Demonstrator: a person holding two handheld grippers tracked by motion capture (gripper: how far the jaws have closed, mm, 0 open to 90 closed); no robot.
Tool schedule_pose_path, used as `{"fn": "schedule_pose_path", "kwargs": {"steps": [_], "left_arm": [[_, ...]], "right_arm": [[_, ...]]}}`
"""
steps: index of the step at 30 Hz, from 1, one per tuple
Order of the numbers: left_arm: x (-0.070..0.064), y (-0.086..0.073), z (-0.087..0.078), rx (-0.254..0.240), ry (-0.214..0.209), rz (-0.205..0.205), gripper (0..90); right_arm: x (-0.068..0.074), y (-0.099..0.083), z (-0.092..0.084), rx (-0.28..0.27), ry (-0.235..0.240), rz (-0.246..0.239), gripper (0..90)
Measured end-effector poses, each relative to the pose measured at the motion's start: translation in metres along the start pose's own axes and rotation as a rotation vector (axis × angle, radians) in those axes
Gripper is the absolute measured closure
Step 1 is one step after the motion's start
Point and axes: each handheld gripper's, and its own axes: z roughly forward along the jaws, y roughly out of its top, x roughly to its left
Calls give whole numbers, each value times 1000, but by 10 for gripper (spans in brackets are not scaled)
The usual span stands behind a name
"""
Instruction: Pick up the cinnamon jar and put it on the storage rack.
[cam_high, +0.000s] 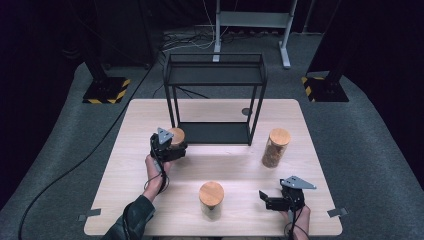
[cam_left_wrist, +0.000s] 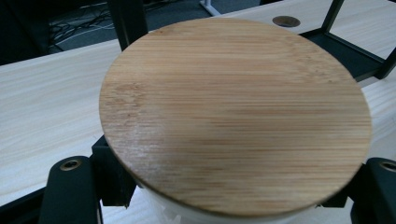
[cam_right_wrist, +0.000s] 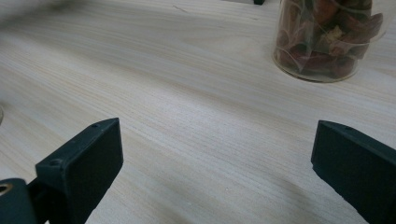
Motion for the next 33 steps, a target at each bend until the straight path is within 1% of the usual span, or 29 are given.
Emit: {"fn": "schedule_pose_path", "kwargs": {"steps": [15,33], "left_arm": [[-9,5,7,4,-16,17,253],[-15,6,14,7,-37,9,253]], "right_arm": [[0,0,0,-1,1,2,12],[0,0,-1,-5,2,2,12]]}}
